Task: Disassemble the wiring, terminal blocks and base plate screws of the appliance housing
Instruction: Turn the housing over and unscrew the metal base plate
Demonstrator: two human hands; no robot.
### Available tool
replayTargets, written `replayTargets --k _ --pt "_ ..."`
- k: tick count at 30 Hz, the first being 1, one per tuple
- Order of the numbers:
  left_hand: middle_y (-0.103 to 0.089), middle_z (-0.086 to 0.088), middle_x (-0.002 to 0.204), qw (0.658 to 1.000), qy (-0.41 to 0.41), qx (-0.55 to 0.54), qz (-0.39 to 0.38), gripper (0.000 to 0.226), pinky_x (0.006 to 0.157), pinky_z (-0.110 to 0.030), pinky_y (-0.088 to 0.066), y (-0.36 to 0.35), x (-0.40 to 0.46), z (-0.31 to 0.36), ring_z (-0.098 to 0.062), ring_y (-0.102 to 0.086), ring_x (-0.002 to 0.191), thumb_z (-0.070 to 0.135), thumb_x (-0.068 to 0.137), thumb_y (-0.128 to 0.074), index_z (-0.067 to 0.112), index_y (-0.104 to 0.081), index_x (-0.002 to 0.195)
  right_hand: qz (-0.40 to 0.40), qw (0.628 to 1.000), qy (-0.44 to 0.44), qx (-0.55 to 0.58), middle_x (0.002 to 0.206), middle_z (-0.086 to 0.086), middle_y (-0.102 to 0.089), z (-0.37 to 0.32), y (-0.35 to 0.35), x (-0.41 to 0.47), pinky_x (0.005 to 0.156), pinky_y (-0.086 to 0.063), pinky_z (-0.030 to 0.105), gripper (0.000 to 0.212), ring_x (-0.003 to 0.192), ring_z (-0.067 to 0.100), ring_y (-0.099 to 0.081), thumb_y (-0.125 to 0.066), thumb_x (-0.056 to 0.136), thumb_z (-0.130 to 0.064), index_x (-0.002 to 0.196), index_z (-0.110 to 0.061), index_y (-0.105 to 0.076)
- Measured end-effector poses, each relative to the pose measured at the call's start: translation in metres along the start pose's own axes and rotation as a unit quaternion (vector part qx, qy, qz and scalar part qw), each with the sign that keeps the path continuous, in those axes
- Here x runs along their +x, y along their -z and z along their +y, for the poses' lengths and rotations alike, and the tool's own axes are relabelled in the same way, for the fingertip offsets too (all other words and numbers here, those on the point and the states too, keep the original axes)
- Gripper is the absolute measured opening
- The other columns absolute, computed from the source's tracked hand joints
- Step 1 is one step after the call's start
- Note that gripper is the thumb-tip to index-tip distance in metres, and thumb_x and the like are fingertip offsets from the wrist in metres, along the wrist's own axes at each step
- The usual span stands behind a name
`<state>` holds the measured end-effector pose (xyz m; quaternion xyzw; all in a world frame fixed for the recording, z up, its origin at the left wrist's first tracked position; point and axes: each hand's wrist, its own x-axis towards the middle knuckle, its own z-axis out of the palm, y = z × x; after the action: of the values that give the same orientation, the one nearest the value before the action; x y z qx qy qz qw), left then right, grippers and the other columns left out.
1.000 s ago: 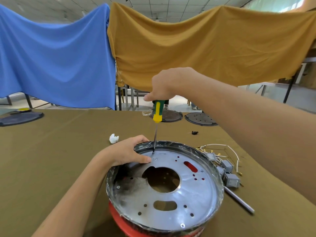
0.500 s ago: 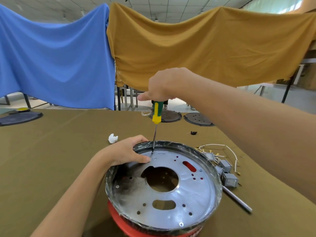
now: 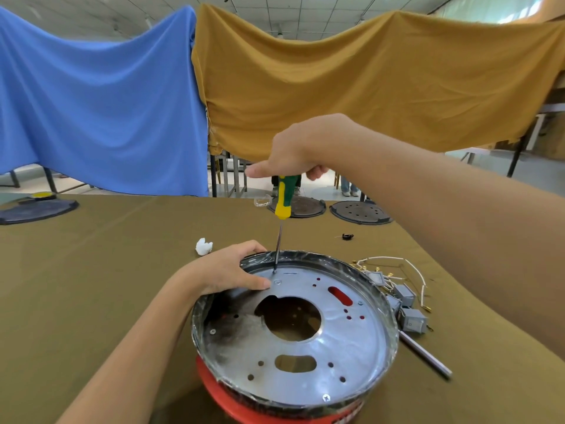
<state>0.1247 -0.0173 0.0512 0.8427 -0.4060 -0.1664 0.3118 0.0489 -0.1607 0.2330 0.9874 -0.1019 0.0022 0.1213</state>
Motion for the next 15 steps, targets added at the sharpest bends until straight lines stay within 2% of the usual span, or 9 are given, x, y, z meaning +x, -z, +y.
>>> replayTargets --k 1,3,5,7,8,10,12,14,15 --pt "-0.062 0.016 0.119 1.000 0.001 -0.002 0.000 0.042 0.096 -0.029 -0.047 0.000 0.000 0.000 -0.005 -0.060 0.107 0.037 0.083 -0.076 0.037 -0.052 0.118 0.029 0.998 -0.002 -0.050 0.077 0.005 -0.058 0.000 -0.001 0.003 0.057 -0.040 0.033 0.065 0.064 0.020 -0.056 -0.032 0.096 -0.072 0.073 -0.014 -0.049" --pt "-0.061 0.018 0.119 1.000 0.001 -0.003 -0.002 0.042 0.096 -0.029 -0.046 0.000 0.000 0.000 -0.005 -0.059 0.108 0.038 0.083 -0.076 0.037 -0.052 0.118 0.065 0.996 0.037 -0.055 0.078 0.004 -0.057 0.003 -0.005 0.008 0.058 -0.035 0.032 0.058 0.065 0.021 -0.051 -0.038 0.101 -0.060 0.077 -0.009 -0.052" --pt "-0.059 0.019 0.120 1.000 -0.005 0.003 0.000 0.043 0.092 -0.025 -0.044 0.000 -0.001 0.000 -0.004 -0.057 0.110 0.039 0.084 -0.075 0.038 -0.051 0.119 0.032 0.995 0.093 0.019 0.091 0.008 -0.057 0.008 -0.003 0.010 0.063 -0.040 0.032 0.038 0.073 0.023 -0.049 -0.050 0.100 -0.047 0.094 -0.010 -0.054" --pt "-0.060 0.017 0.119 1.000 -0.009 0.002 0.002 0.042 0.092 -0.025 -0.046 0.000 0.000 0.000 -0.004 -0.058 0.109 0.038 0.084 -0.075 0.037 -0.052 0.119 -0.023 0.980 0.133 0.148 0.098 0.004 -0.056 0.013 0.002 0.006 0.063 -0.046 0.027 0.014 0.077 0.019 -0.050 -0.062 0.096 -0.026 0.103 -0.015 -0.055" --pt "-0.061 0.016 0.119 1.000 -0.009 -0.001 0.002 0.042 0.094 -0.028 -0.047 0.000 0.000 0.000 -0.006 -0.059 0.108 0.037 0.084 -0.075 0.036 -0.052 0.118 -0.046 0.967 0.152 0.200 0.095 0.001 -0.056 0.014 0.004 0.003 0.062 -0.048 0.024 0.012 0.076 0.015 -0.051 -0.065 0.093 -0.014 0.101 -0.017 -0.057" --pt "-0.063 0.013 0.118 1.000 -0.012 -0.008 -0.001 0.041 0.097 -0.034 -0.049 0.000 0.000 0.000 -0.009 -0.061 0.107 0.034 0.084 -0.076 0.034 -0.053 0.118 -0.052 0.957 0.175 0.225 0.089 -0.002 -0.054 0.011 0.004 0.002 0.063 -0.050 0.023 0.022 0.074 0.013 -0.053 -0.068 0.086 -0.002 0.098 -0.017 -0.058" --pt "-0.064 0.010 0.117 1.000 -0.014 -0.025 -0.003 0.040 0.098 -0.038 -0.050 0.000 0.000 -0.001 -0.012 -0.063 0.107 0.031 0.083 -0.077 0.032 -0.054 0.117 -0.036 0.965 0.161 0.205 0.093 -0.002 -0.055 0.004 0.002 0.003 0.067 -0.054 0.027 0.025 0.078 0.014 -0.056 -0.073 0.086 -0.012 0.105 -0.019 -0.057" --pt "-0.065 0.010 0.115 0.999 -0.015 -0.034 -0.003 0.040 0.098 -0.039 -0.050 -0.001 0.000 -0.002 -0.014 -0.063 0.106 0.031 0.083 -0.078 0.033 -0.055 0.116 -0.035 0.977 0.121 0.169 0.093 0.000 -0.059 -0.004 0.002 0.001 0.068 -0.056 0.030 0.032 0.079 0.016 -0.061 -0.070 0.090 -0.044 0.104 -0.020 -0.054" --pt "-0.065 0.012 0.115 0.999 -0.015 -0.030 -0.003 0.040 0.097 -0.038 -0.050 -0.001 0.000 -0.002 -0.014 -0.063 0.106 0.033 0.083 -0.077 0.034 -0.054 0.116 -0.028 0.987 0.095 0.129 0.090 0.002 -0.061 -0.007 0.002 0.000 0.065 -0.055 0.031 0.042 0.075 0.017 -0.063 -0.060 0.092 -0.058 0.100 -0.018 -0.055"
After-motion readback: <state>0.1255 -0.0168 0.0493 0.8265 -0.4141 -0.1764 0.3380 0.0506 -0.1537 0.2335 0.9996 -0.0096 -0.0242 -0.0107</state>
